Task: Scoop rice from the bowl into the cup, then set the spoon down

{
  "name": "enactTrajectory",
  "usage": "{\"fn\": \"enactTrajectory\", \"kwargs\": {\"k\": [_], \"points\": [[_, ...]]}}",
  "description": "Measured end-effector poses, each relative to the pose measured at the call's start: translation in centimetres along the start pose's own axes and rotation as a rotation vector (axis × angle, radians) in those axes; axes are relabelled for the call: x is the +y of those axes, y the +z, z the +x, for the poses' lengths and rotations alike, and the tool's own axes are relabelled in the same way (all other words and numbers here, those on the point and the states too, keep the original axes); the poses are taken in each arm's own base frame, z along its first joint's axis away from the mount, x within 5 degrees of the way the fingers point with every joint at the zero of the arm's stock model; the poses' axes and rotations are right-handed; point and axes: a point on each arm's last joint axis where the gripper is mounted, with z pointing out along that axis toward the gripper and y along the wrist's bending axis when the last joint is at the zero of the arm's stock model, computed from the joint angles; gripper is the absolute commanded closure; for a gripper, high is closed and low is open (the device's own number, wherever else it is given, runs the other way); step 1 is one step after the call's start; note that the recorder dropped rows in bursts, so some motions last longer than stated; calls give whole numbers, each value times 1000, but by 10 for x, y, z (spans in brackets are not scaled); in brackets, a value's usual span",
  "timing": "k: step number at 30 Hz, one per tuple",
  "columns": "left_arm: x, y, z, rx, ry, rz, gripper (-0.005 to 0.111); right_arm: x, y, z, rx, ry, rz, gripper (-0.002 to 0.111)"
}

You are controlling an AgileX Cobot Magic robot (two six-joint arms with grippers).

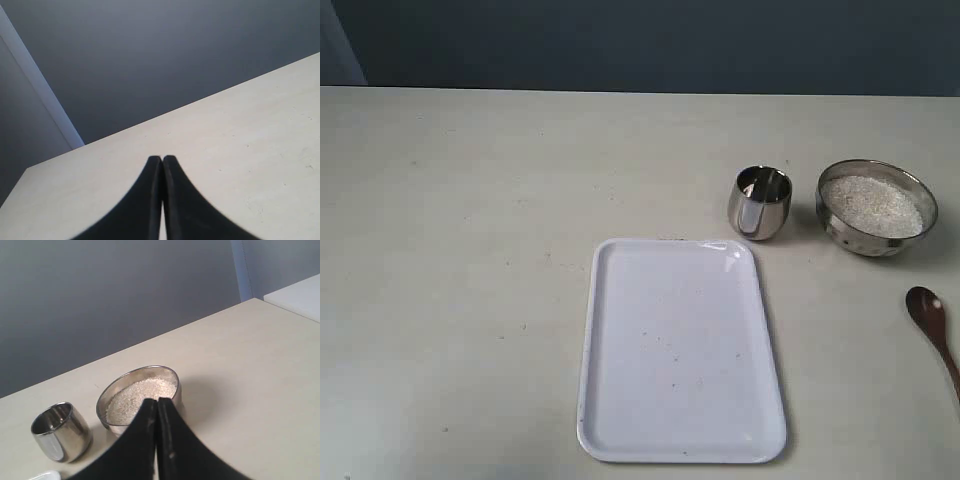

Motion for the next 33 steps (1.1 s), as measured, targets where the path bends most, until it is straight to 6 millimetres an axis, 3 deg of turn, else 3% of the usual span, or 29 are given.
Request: {"fn": "enactTrajectory", "kwargs": {"k": [21,24,30,33], "points": [[0,0,0,0,0,0,106,0,0,-3,-29,14,-4,108],[0,0,0,0,0,0,106,2,0,-8,-87,133,-29,108],[0,0,0,0,0,0,106,6,-1,-14,-125,593,-108,108],[0,0,0,0,0,0,106,7,-1,-14,-121,677,-124,108]]}}
